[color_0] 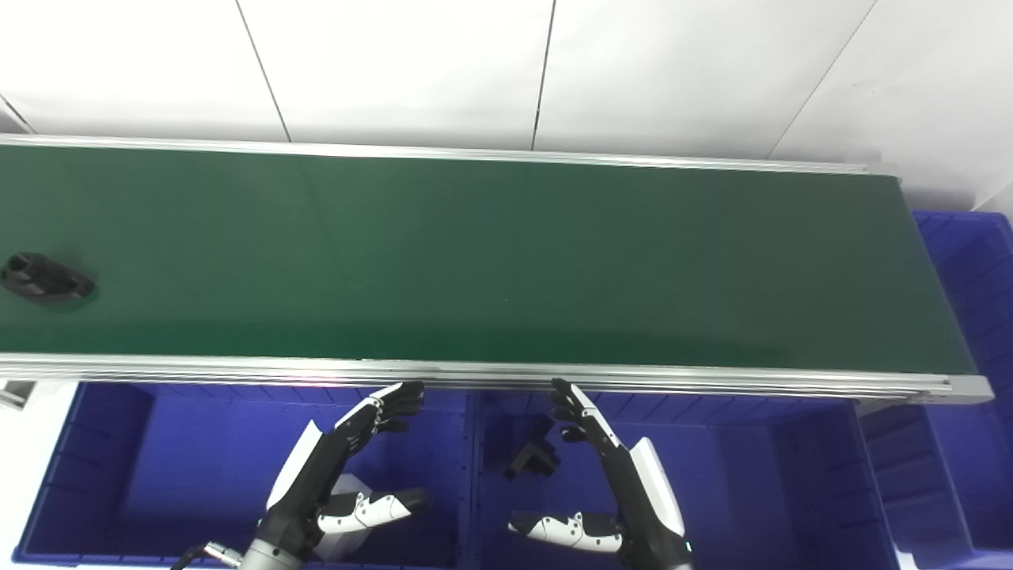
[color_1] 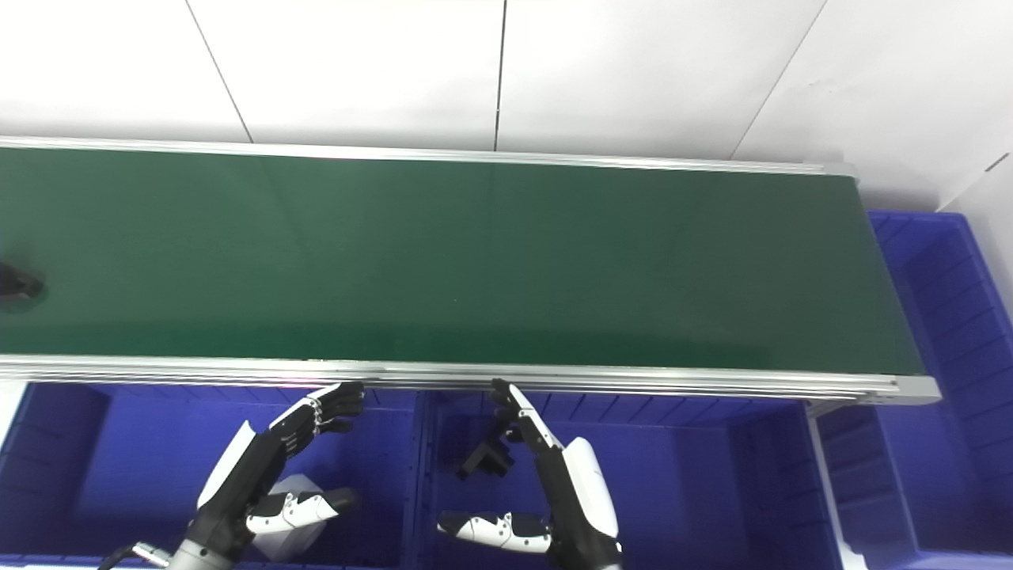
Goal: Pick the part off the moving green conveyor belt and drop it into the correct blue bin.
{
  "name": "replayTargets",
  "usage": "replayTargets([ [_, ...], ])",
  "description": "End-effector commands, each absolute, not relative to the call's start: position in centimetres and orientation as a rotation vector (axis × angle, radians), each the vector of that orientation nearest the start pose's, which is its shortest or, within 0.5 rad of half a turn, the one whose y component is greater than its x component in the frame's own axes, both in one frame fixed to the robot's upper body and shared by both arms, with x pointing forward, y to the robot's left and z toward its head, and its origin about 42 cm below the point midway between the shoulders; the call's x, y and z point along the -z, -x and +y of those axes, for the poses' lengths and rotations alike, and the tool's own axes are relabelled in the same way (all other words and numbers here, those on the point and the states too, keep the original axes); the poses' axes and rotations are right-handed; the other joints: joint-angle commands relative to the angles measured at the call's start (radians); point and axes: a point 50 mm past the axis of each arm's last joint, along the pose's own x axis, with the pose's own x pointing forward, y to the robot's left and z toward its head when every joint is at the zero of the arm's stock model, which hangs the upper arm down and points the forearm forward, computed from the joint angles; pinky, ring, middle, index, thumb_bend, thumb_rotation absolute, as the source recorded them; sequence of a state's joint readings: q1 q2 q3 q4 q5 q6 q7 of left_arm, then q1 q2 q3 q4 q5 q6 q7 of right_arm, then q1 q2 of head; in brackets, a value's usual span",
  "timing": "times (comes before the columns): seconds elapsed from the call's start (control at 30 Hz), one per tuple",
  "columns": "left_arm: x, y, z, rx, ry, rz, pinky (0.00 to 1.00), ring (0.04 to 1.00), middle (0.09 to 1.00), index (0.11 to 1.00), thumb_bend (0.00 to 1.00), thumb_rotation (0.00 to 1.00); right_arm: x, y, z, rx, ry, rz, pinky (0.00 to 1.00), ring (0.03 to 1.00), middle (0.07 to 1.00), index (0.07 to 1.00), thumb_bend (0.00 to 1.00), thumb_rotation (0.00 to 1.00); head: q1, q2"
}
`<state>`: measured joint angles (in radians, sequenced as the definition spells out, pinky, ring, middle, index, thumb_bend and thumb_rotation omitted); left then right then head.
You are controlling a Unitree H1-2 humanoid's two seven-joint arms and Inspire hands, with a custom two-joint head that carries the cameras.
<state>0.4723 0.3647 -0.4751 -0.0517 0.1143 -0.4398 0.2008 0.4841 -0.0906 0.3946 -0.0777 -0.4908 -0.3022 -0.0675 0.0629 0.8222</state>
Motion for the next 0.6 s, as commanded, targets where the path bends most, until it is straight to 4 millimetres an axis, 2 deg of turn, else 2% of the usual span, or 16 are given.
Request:
replayTargets([
  [0.0,-4.37,-7.94,22.28,0.327,-0.236,-0.017,0.74,0.804,0.834,0.838,0.77,0.53,-4.85,-9.84,-14.43,-0.373,0.396,0.001,0.74,0.828,0.886,0.931,0.84,0.47,0.0,0.0],
  [0.3,-4.37,-7.57,22.38,0.334,-0.254,-0.015,0.71,0.786,0.832,0.842,0.76,0.52,-4.49,-9.81,-14.42,-0.377,0.396,0.011,0.74,0.833,0.885,0.921,0.84,0.46,0.01,-0.013],
  [0.57,-4.41,-7.51,22.2,0.328,-0.252,-0.02,0.73,0.798,0.837,0.841,0.75,0.51,-4.42,-9.79,-14.51,-0.386,0.403,0.007,0.75,0.837,0.888,0.924,0.84,0.47,0.019,-0.017],
])
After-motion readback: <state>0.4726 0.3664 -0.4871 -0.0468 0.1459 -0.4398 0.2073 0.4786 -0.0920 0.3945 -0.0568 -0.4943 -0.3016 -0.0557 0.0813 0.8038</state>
